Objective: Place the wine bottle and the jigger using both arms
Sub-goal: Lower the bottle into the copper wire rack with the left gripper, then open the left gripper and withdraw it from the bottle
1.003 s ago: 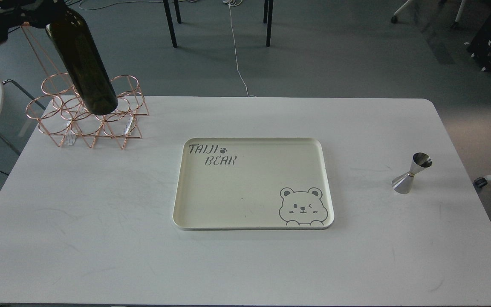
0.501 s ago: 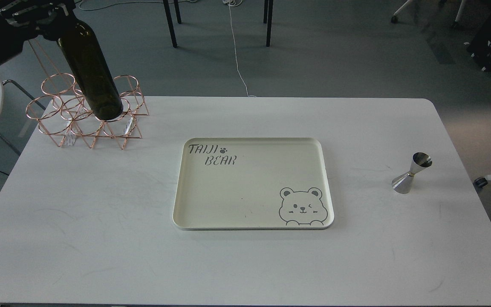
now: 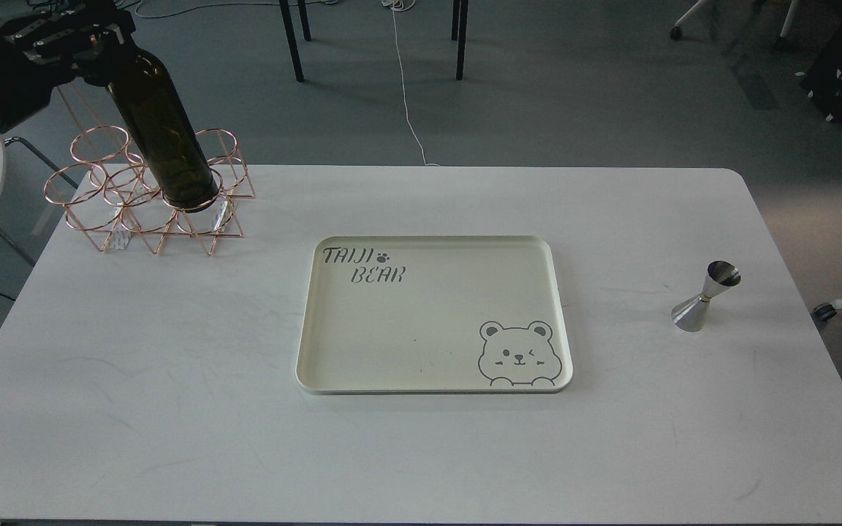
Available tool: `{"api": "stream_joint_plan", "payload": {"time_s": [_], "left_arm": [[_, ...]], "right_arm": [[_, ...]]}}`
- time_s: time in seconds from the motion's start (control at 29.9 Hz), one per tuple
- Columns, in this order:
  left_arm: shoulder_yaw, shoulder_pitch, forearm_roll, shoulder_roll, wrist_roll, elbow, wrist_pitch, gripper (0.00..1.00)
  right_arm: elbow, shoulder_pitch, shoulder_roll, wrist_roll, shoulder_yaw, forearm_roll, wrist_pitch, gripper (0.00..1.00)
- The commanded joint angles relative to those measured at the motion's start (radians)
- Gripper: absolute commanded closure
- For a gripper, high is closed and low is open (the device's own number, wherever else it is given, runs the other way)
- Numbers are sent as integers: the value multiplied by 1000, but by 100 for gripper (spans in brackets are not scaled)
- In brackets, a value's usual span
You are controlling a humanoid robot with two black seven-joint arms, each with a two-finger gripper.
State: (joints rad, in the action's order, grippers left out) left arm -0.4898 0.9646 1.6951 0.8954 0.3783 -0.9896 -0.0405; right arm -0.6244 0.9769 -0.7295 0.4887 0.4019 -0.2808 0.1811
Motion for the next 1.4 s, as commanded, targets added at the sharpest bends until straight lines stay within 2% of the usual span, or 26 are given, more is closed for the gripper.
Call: {"api": "stream_joint_plan", "payload": {"time_s": [0.0, 0.17, 0.37, 0.6, 0.7, 0.84, 0.9, 1.0, 1.1, 1.17, 1.27, 1.37], "left_arm": [[42, 0, -6, -15, 2, 0, -1, 79], [56, -3, -8, -29, 1, 0, -2, 77], [56, -12, -8, -36, -2, 0, -1, 68], [56, -17, -8, -55, 1, 49, -2, 64], [56, -17, -9, -75, 5, 72, -2, 56], [57, -18, -52, -75, 5, 72, -1, 54], [57, -18, -78, -76, 4, 72, -1, 47], [57, -17, -84, -75, 4, 72, -1, 25], [42, -12, -94, -73, 10, 72, -1, 17], [34, -7, -150, -67, 13, 72, -1, 8], [24, -1, -349, -53, 13, 72, 5, 3], [27, 16, -591, -29, 11, 72, 10, 2]], "right_arm": [[-1, 0, -1, 0, 0, 0, 0, 3], [0, 0, -4, 0, 0, 0, 0, 3], [0, -1, -4, 0, 0, 0, 0, 3], [0, -1, -2, 0, 0, 0, 0, 3], [0, -3, -2, 0, 0, 0, 0, 3], [0, -3, -1, 0, 2, 0, 1, 3], [0, -3, -1, 0, 0, 0, 1, 3], [0, -1, -1, 0, 0, 0, 1, 3], [0, -1, -1, 0, 0, 0, 1, 3], [0, -1, -2, 0, 2, 0, 3, 3], [0, -1, -7, 0, 2, 0, 5, 3], [-4, -3, -8, 0, 2, 2, 8, 3]]}}
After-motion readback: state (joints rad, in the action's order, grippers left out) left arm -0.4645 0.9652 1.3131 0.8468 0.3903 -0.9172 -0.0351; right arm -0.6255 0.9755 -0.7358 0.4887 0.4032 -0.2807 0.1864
